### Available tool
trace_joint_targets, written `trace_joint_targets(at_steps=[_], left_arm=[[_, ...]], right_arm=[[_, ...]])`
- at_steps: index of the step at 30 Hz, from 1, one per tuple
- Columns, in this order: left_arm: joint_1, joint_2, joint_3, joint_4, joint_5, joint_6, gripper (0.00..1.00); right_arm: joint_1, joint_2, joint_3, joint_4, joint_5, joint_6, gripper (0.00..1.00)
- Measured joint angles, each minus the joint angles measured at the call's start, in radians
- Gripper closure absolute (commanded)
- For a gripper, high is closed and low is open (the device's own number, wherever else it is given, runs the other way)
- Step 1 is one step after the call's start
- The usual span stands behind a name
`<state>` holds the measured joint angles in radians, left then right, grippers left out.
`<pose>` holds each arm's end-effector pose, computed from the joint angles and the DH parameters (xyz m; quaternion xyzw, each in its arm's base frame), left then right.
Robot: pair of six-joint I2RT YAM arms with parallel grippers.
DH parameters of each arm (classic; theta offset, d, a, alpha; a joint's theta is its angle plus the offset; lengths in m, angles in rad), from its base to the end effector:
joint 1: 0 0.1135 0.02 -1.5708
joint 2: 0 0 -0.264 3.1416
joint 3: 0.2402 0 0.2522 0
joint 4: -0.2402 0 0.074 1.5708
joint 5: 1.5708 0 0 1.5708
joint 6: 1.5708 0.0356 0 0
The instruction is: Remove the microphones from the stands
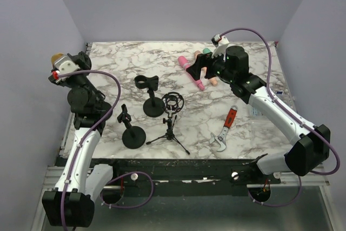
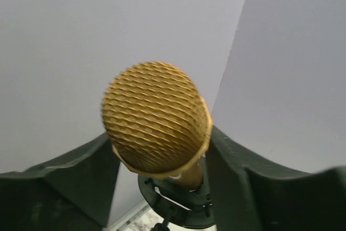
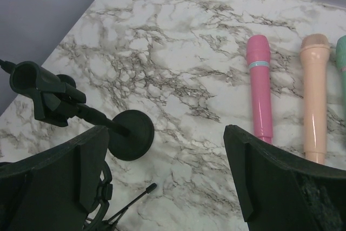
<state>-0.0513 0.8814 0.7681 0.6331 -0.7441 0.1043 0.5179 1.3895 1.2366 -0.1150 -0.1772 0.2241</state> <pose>0.1902 0.0144 0.3989 -0.2772 0.4904 0.2037 0.8008 0.2826 0.1682 0.3663 -0.1690 0.7757 0.2845 0.5374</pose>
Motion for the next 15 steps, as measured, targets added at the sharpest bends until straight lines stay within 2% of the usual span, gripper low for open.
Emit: trace_joint_targets(at_steps=[2, 6, 15], left_arm=[[0.003, -0.008, -0.014, 0.021, 0.004, 0.002, 0.6], [0.005, -0.016, -0.02, 0.048, 0.021, 0.002, 0.99], [0.009, -0.045, 0.03, 0.034, 0.034, 0.021, 1.0]], right_arm=[[0.0, 0.004, 0.0, 0.0, 0.0, 0.0, 0.04], [0.0, 0.009, 0.0, 0.0, 0.0, 0.0, 0.04], [0.0, 0.01, 0.0, 0.0, 0.0, 0.0, 0.04]])
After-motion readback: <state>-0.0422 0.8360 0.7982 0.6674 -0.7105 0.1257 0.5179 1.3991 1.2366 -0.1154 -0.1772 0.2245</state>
